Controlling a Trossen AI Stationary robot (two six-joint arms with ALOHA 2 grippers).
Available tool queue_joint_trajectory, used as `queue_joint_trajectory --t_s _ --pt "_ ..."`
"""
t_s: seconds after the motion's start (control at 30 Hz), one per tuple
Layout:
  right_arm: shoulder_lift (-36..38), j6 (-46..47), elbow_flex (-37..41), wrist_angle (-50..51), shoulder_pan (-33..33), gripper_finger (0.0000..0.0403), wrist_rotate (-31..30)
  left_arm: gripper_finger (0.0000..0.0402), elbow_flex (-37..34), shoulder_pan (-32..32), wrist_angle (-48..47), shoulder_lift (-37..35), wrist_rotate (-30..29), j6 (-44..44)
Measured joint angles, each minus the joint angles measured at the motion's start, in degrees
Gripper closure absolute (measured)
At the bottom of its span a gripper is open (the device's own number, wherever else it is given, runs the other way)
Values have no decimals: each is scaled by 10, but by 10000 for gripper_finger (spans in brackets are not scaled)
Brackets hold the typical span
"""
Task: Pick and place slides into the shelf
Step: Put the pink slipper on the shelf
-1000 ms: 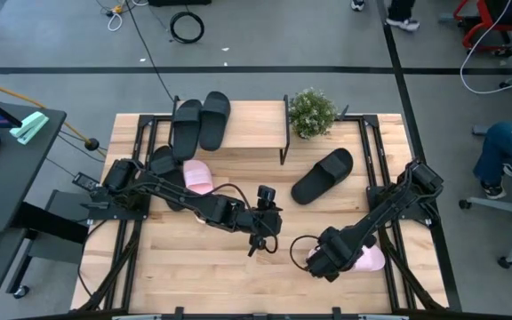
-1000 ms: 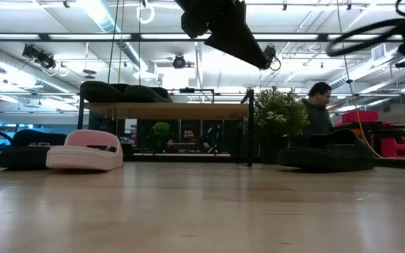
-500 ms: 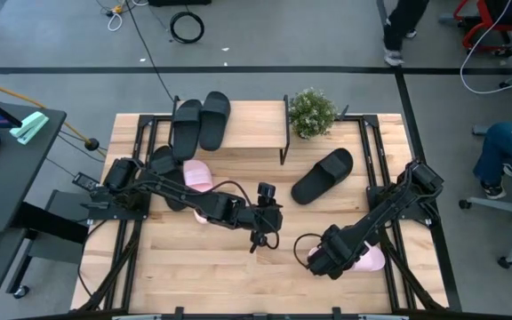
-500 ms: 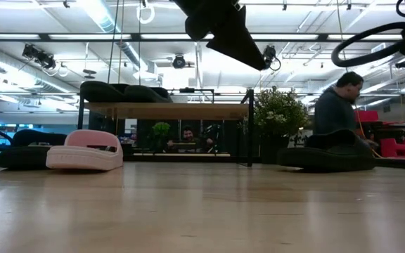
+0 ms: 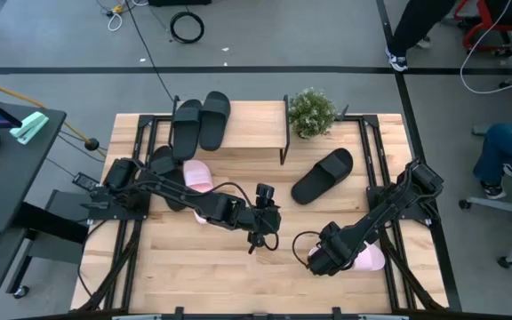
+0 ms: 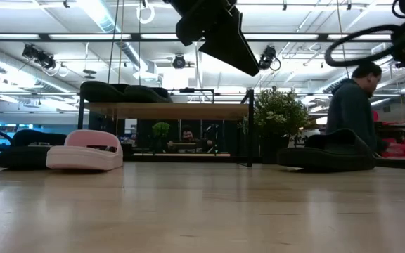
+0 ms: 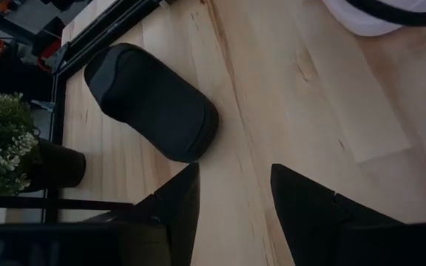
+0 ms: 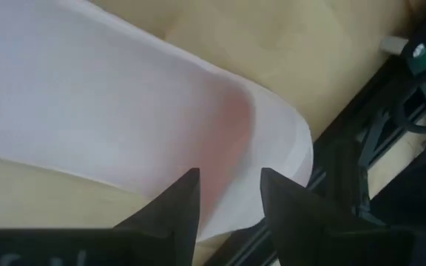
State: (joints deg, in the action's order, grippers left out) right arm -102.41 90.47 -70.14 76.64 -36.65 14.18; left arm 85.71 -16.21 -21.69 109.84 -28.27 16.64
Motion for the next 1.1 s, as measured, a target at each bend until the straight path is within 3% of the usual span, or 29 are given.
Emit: queue_joint_trajectory --t_s 0.17,0.5,0.63,0.83,1.1 --pt "0 2 37 -8 -8 254 44 230 0 0 0 0 0 0" --pt "0 -1 57 -6 -14 257 26 230 0 7 0 0 0 0" --pt "0 -5 57 3 -21 287 21 230 0 10 0 0 0 0" --pt "0 4 55 14 -41 383 14 230 0 10 -1 0 0 24" --pt "0 8 27 17 -64 385 -48 230 1 9 -47 0 -12 69"
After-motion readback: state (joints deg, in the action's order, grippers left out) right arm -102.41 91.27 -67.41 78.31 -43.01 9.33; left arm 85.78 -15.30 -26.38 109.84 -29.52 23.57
